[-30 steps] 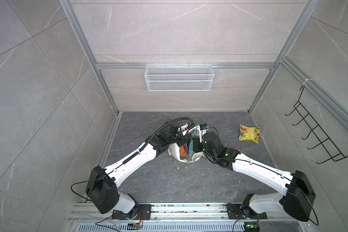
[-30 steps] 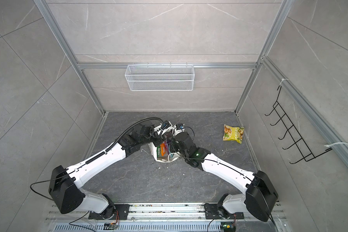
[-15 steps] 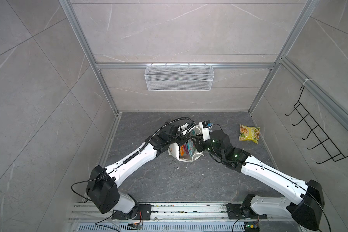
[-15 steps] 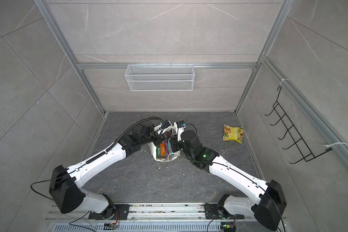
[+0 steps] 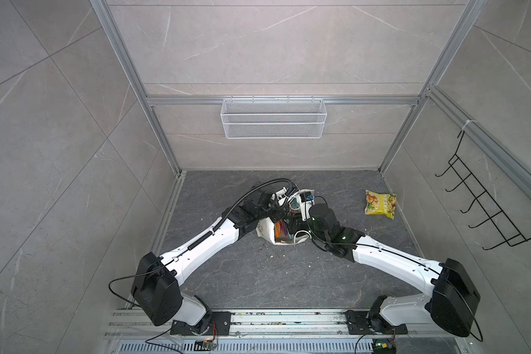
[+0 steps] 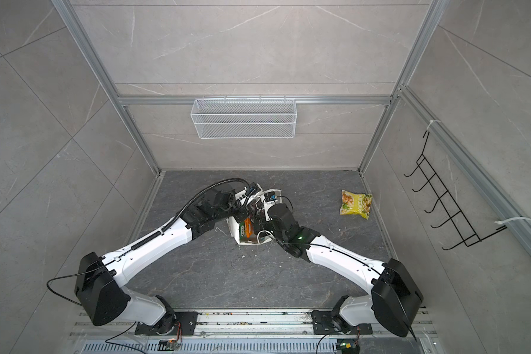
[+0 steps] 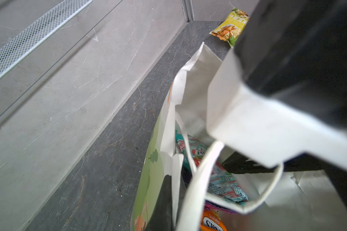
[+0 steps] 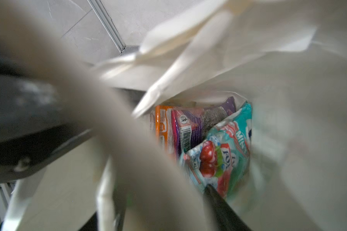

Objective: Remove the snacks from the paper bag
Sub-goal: 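Reach the right gripper down toward the teal candy packet inside the bag, then grasp the teal Fox's candy packet and lift it out with the right gripper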

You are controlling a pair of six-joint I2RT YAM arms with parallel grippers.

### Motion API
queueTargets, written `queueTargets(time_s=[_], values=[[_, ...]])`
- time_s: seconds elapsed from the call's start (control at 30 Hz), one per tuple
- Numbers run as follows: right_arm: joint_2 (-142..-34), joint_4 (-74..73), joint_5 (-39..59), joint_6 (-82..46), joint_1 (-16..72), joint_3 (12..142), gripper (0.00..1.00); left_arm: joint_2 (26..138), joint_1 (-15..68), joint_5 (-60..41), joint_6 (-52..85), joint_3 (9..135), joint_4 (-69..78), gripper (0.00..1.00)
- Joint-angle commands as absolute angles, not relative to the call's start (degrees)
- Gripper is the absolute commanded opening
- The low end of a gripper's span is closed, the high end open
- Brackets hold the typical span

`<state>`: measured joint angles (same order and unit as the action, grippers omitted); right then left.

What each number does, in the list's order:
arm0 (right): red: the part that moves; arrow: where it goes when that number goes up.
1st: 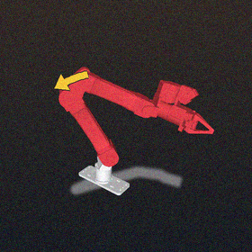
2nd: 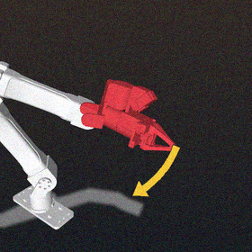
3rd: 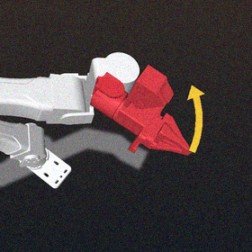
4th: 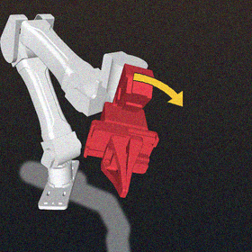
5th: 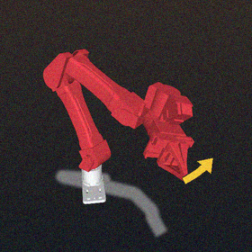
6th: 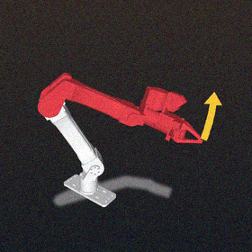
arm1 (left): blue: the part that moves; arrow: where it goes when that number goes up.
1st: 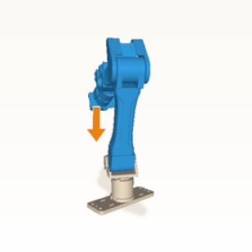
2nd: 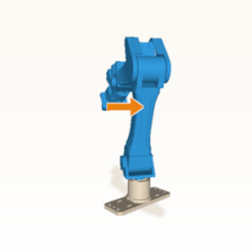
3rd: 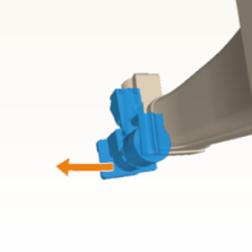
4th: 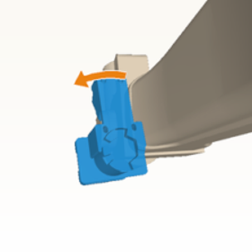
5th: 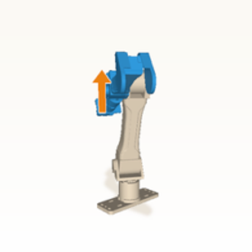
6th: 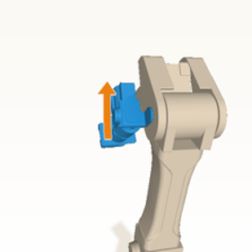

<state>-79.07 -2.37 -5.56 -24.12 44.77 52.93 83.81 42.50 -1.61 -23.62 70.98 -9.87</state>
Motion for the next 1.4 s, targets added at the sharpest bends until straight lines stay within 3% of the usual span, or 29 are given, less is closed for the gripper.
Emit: queueTargets(time_s=[0.0,0.3,0.4,0.53,0.73,1.37], values=[[-81.5,-3.6,-9.2,-26.2,45.0,53.5,0.72,83.3,42.8,-3.6,-22.9,71.5,-6.8,0.00],[-88.7,-1.7,-17.7,-28.9,44.9,56.7,0.69,81.8,42.9,-4.1,-22.9,69.7,-5.6,0.00],[-90.8,0.1,-19.6,-29.3,45.0,58.5,0.55,81.6,42.9,-4.1,-22.9,70.3,-6.9,0.00],[-90.6,0.8,-20.5,-29.1,45.0,59.1,0.19,81.1,42.8,-3.6,-22.9,69.0,-5.4,0.00],[-86.5,1.7,-19.1,-27.2,45.0,58.5,0.01,81.6,42.8,-2.9,-22.5,68.3,-4.7,0.00],[-69.3,-1.0,-14.4,-16.5,44.9,54.9,0.00,82.6,42.8,0.5,-22.7,67.9,-4.2,0.00]])
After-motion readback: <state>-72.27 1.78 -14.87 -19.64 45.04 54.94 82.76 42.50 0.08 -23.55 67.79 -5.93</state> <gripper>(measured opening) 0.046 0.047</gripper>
